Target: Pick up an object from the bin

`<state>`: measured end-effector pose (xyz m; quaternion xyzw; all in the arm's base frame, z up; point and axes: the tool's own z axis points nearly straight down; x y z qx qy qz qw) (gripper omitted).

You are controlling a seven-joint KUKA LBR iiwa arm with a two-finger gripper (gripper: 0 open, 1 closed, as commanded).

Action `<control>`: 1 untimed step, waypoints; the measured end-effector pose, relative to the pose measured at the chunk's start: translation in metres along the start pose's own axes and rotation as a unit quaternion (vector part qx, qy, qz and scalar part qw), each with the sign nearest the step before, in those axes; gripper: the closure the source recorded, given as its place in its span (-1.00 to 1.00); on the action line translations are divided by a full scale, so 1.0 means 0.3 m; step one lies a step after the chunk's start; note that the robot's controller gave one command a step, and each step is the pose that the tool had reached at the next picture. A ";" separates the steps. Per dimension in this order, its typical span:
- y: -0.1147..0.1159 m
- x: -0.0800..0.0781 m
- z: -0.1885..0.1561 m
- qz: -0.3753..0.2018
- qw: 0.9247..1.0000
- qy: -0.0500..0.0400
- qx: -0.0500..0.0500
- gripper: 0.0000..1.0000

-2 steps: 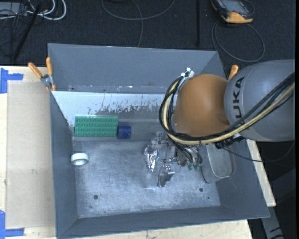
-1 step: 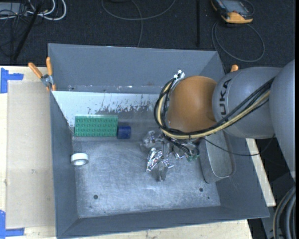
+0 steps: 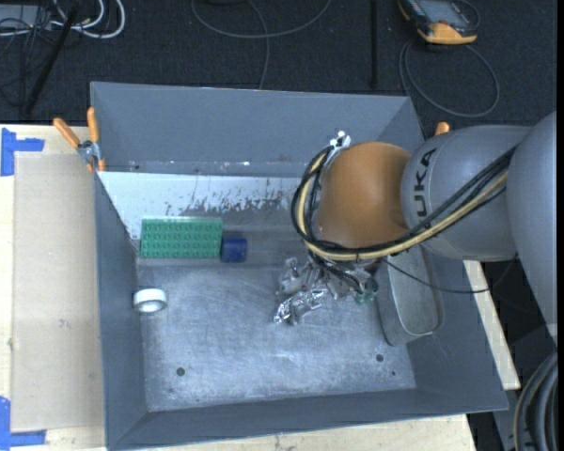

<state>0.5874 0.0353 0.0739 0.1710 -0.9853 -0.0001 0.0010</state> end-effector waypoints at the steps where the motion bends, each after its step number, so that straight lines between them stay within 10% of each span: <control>1: 0.000 0.015 -0.434 -0.003 1.000 -0.005 0.001 1.00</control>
Offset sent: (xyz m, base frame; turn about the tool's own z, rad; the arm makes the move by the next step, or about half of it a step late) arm -0.0059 -0.0028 0.1257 -0.0081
